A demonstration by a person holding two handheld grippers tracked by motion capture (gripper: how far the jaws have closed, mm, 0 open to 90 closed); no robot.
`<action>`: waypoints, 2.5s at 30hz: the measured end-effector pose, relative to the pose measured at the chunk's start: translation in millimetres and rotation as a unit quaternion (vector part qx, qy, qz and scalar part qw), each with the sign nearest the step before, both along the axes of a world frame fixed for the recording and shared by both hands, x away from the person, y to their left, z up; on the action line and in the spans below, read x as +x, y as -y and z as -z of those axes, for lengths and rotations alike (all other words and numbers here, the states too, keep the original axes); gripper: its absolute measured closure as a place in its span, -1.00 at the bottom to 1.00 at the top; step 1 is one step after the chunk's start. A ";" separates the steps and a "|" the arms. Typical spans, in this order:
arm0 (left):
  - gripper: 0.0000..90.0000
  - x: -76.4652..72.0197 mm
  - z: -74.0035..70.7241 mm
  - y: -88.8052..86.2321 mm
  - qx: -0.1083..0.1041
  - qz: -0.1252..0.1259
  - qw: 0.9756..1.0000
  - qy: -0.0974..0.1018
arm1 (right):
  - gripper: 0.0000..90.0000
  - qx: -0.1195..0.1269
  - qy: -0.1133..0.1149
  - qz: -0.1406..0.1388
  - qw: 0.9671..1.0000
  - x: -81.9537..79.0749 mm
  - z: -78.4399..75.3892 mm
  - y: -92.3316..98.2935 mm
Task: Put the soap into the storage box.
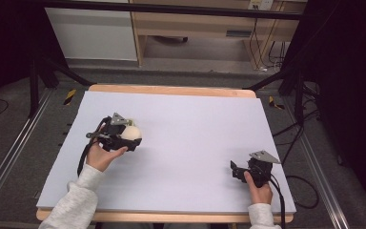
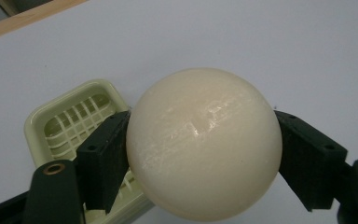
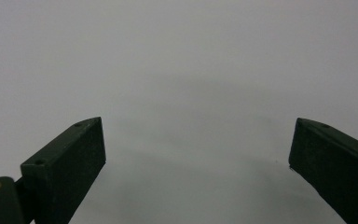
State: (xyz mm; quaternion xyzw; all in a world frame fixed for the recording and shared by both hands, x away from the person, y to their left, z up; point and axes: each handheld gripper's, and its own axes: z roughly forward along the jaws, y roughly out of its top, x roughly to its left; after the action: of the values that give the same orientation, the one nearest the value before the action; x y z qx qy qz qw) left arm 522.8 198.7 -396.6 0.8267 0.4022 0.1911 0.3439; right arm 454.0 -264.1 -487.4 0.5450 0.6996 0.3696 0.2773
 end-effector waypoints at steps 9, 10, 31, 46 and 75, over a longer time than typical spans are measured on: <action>-0.48 6.0 0.7 -7.0 -0.005 -0.015 1.000 0.003 | -0.91 0.000 0.000 0.000 1.000 0.0 0.0 0.0; -0.48 6.8 1.1 -7.8 -0.006 -0.018 1.000 0.002 | -0.91 0.000 0.000 0.000 1.000 0.0 0.0 -0.1; -0.48 26.3 9.7 -26.0 -0.008 -0.061 0.998 -0.001 | -0.91 -0.002 0.002 0.000 1.000 0.0 0.1 0.0; -0.48 40.5 19.9 -32.2 -0.001 -0.080 0.997 -0.013 | -0.91 -0.005 0.002 0.000 1.000 0.0 0.1 -0.7; -0.48 44.9 38.2 -40.5 0.005 -0.092 0.995 -0.029 | -0.91 -0.005 0.001 -0.001 1.000 0.1 0.1 -0.7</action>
State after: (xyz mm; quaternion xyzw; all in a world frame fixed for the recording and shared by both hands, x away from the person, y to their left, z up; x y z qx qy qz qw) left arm 567.7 239.2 -434.7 0.7929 0.4859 0.1996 0.3089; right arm 454.0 -263.4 -487.6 0.5426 0.7014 0.3671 0.2808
